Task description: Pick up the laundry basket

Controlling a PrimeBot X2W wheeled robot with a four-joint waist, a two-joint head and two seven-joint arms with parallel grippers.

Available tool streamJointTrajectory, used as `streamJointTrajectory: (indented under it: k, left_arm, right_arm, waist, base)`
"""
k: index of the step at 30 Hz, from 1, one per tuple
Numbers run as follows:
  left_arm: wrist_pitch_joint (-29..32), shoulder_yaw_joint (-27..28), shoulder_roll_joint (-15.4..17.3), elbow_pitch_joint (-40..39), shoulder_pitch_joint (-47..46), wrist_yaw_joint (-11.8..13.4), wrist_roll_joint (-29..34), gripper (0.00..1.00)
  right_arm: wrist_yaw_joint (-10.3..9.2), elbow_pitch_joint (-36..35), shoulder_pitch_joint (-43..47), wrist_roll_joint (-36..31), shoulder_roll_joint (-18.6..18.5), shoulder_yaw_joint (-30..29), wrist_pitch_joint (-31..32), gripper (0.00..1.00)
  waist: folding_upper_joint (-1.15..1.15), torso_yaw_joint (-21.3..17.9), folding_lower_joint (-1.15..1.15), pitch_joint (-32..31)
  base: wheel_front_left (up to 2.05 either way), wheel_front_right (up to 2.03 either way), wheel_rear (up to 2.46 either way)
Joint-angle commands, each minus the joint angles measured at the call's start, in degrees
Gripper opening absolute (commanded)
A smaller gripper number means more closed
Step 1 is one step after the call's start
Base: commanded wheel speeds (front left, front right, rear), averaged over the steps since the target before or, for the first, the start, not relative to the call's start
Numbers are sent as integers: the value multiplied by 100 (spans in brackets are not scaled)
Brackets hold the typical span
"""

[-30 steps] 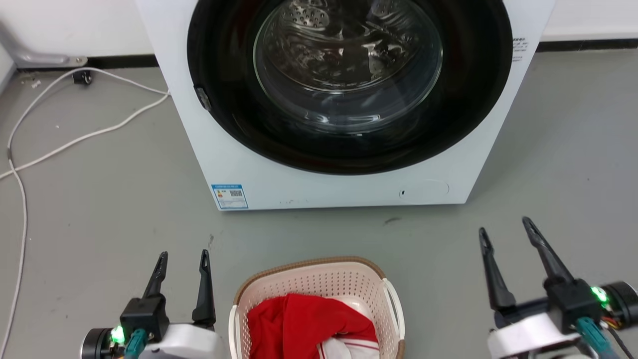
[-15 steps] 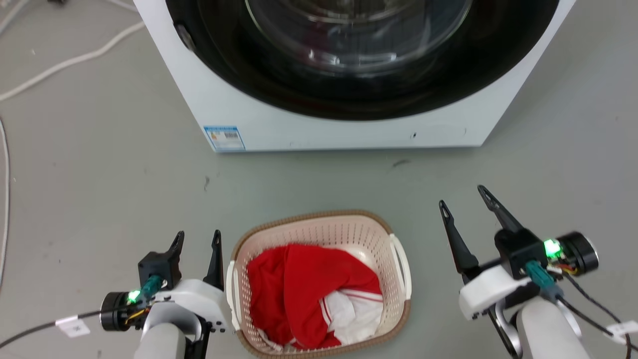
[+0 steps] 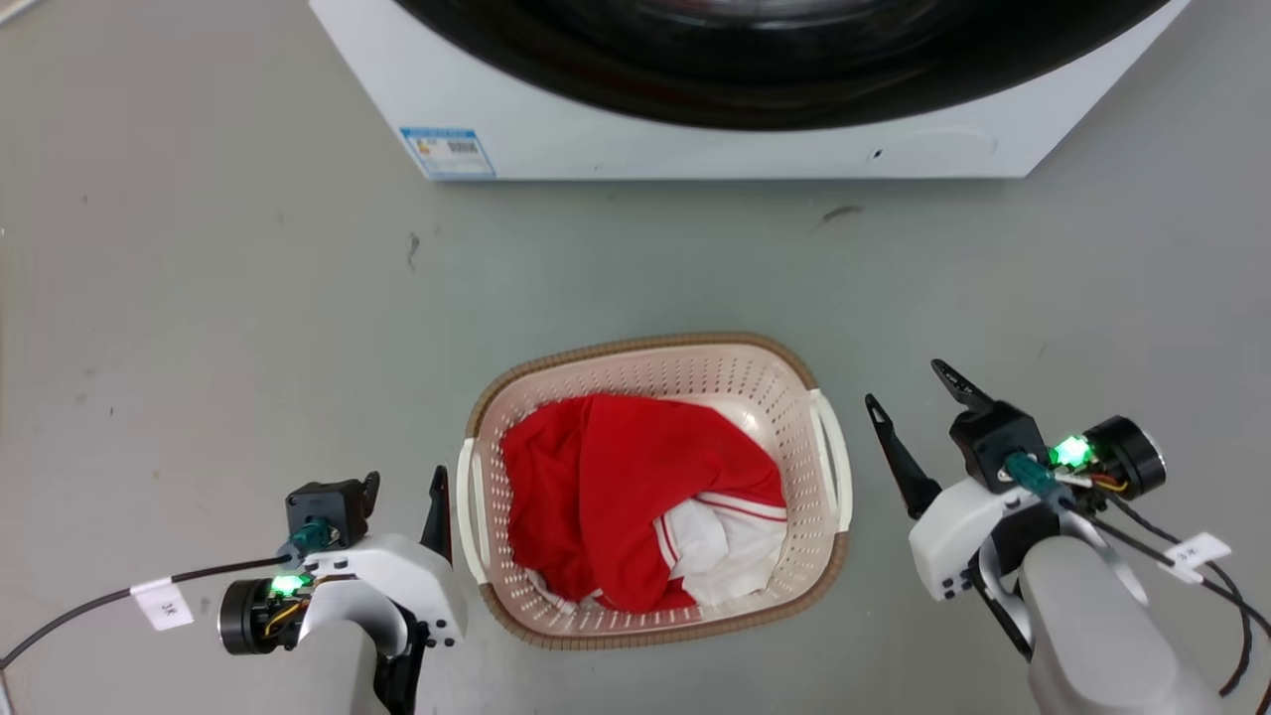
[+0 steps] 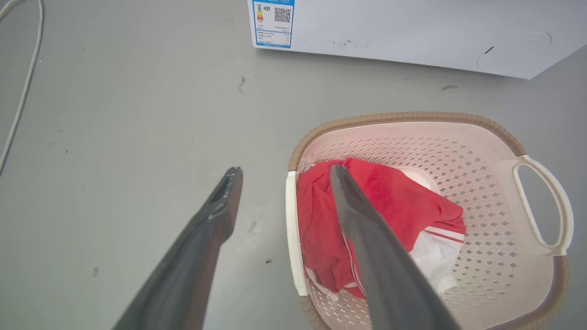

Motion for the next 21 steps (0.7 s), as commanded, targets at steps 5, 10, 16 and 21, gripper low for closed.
streamJointTrajectory:
  k: [5, 10, 16, 21]
  left_arm:
    - [-14, -128, -20, 488, -346, -77, -93, 100]
    - [-14, -292, -32, 943, -684, -124, -186, 100]
    - [-14, -533, -37, 1255, -1021, -162, -331, 100]
    - [-14, -831, -37, 1510, -1292, -179, -534, 100]
  right_arm:
    - [-7, 681, -468, 78, -105, 137, -12, 100]
    - [-7, 1436, -915, 155, -141, 306, -11, 100]
    - [-7, 2230, -1391, 276, -98, 460, -11, 100]
    - [-7, 2701, -1719, 333, -87, 580, -12, 100]
  waist:
    - [0, 163, -1, 351]
    - [0, 255, -1, 615]
    - [0, 303, -1, 944]
    - [0, 337, -1, 1240]
  base:
    - [0, 0, 0]
    - [0, 0, 0]
    - [0, 0, 0]
    - [0, 0, 0]
